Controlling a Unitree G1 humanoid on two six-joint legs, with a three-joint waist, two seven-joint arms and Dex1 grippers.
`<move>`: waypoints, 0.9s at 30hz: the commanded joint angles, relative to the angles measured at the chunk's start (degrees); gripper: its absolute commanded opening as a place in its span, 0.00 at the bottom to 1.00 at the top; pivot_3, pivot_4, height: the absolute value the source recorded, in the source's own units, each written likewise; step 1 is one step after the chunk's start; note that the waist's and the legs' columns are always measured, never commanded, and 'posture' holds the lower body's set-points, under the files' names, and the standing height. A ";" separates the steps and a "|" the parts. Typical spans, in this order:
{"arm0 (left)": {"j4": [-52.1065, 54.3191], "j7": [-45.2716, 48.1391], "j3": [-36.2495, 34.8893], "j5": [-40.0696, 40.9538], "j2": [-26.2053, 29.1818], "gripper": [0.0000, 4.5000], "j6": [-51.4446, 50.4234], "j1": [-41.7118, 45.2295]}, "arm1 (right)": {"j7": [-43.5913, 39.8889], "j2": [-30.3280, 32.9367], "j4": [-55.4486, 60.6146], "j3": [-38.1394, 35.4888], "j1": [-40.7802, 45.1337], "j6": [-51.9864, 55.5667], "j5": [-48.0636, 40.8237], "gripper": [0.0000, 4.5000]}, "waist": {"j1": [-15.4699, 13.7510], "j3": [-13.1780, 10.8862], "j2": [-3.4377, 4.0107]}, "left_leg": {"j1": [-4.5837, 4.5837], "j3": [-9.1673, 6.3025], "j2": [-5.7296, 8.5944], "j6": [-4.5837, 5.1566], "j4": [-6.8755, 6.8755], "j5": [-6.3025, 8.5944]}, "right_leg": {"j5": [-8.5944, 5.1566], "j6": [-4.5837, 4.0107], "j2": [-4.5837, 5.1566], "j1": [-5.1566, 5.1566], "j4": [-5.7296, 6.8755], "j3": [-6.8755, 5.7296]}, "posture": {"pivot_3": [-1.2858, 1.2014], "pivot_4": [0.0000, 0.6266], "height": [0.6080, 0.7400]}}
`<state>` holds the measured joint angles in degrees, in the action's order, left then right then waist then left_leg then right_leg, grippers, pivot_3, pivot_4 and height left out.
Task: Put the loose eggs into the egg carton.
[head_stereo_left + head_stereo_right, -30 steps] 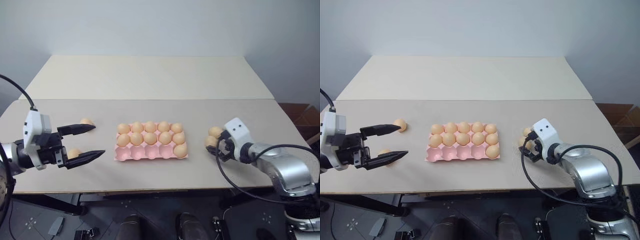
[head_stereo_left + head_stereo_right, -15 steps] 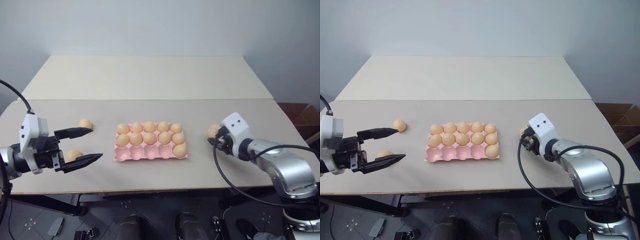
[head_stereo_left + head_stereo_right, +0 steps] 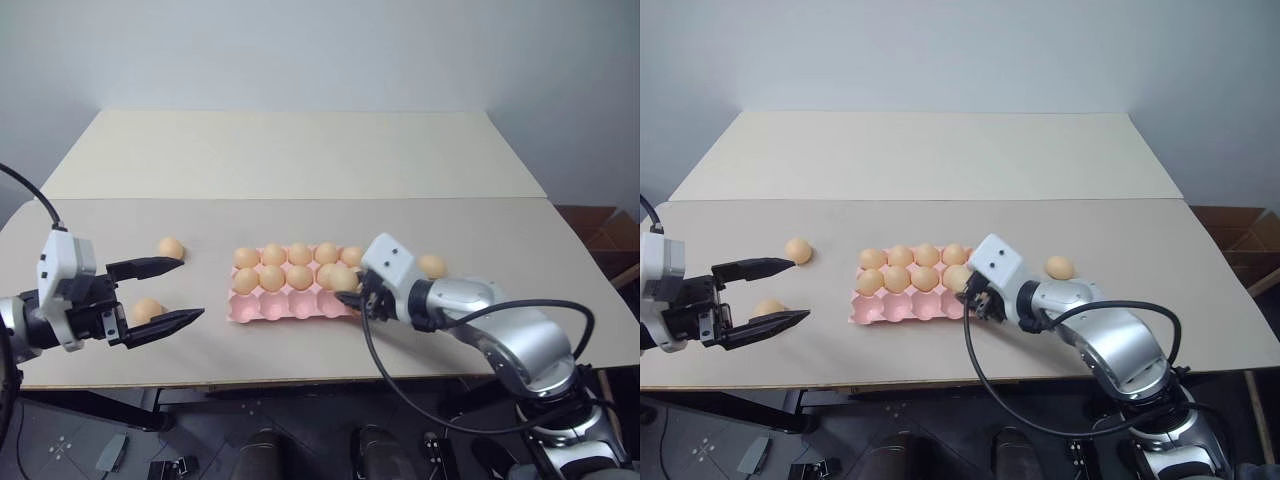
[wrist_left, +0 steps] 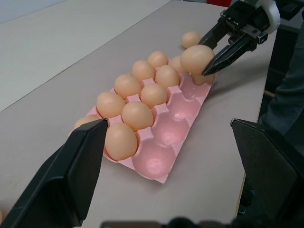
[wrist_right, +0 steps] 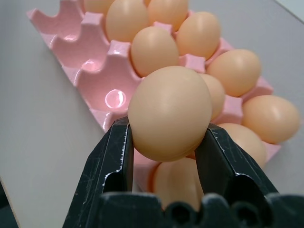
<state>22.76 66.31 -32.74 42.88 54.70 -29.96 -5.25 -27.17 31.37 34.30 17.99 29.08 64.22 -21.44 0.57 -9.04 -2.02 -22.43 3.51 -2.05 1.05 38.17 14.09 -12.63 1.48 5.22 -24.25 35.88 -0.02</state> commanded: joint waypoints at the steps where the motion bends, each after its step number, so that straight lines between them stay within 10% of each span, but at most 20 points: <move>1: 1.31 -0.16 -1.76 0.46 -0.06 1.00 0.88 -0.31 | 0.79 -1.25 -0.01 1.10 0.93 -1.61 1.37 0.44 | 0.11 0.00 -0.01 | 0.01 0.00 0.00 0.00 0.00 0.00 | 0.00 0.00 0.00 0.00 0.01 0.00 | 0.52 0.24 1.00; 10: 1.43 -0.35 -2.14 0.43 -0.03 1.00 1.04 -0.47 | 0.73 -0.94 2.28 0.46 0.96 -0.81 2.27 0.97 | 0.16 0.00 -0.01 | 0.03 0.00 -0.05 0.00 -0.01 0.00 | -0.01 -0.01 -0.07 -0.02 0.05 0.00 | 0.52 0.24 1.00; 20: -2.70 1.16 -1.81 -0.55 0.74 1.00 1.80 0.46 | -11.26 12.06 3.68 -23.27 -2.63 -6.05 -5.35 0.98 | -0.21 0.00 -0.01 | 0.01 0.00 -0.04 0.00 -0.02 0.00 | -0.02 0.00 -0.05 0.00 -0.02 -0.04 | 0.52 0.24 1.00; 27: -9.19 3.33 -1.90 -3.53 1.29 1.00 3.41 -1.33 | -30.28 22.88 -8.90 -35.66 -16.94 -28.65 -4.13 0.98 | -0.17 -0.01 -0.02 | 0.08 0.03 -0.04 0.00 -0.02 0.00 | -0.03 0.01 -0.06 0.07 -0.04 -0.04 | 0.52 0.24 1.00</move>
<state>14.50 68.67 -33.06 40.51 54.93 -28.31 -6.00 -52.67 52.94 27.62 -13.52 13.65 43.39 -26.01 0.40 -9.05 -2.03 -22.33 3.56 -2.09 1.05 38.14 14.09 -12.66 1.50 5.16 -24.17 35.84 -0.05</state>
